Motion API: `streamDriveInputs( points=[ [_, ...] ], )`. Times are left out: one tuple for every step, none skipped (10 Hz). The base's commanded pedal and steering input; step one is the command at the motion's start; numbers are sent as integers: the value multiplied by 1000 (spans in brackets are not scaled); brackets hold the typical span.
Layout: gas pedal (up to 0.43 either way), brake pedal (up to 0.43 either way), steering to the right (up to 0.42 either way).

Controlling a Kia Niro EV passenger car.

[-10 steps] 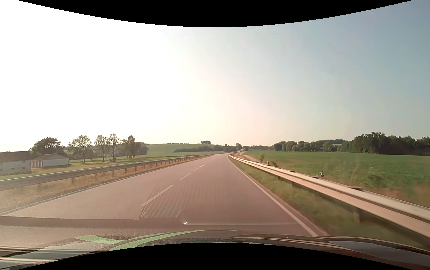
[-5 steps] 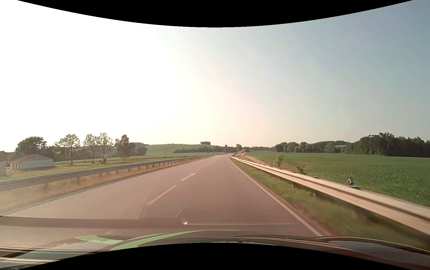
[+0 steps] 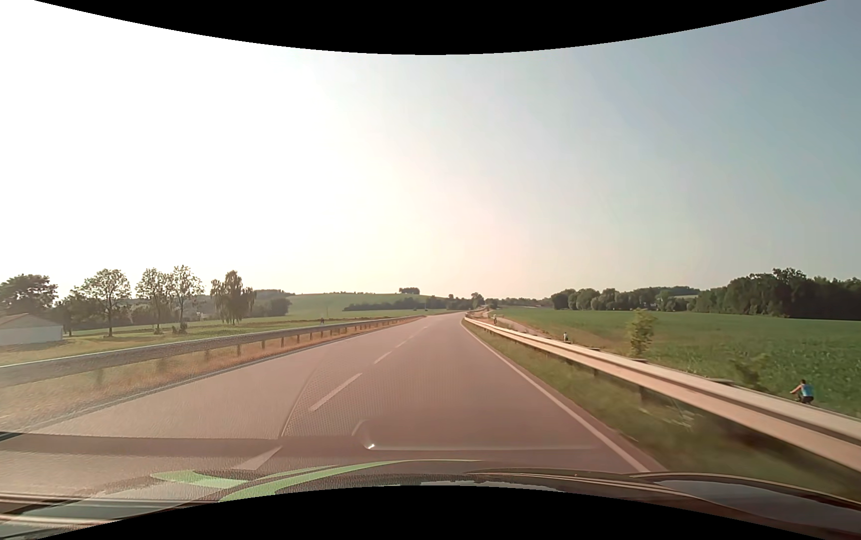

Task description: Follow the waypoints while adhering to traffic rules and regulations

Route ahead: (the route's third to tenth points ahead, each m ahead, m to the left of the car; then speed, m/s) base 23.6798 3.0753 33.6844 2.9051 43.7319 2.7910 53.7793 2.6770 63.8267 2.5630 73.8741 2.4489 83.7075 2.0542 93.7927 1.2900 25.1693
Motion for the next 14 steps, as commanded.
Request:
streamDriveInputs(
  points=[
    [862,0,0],
    [862,0,-1],
    [862,0,-1],
    [740,0,1],
    [681,0,3],
    [469,0,3],
    [220,0,3],
    [197,0,3],
    [118,0,2],
    [110,0,0],
    [110,0,0],
    [110,0,0],
    [110,0,0],
    [110,0,0]
  ],
)
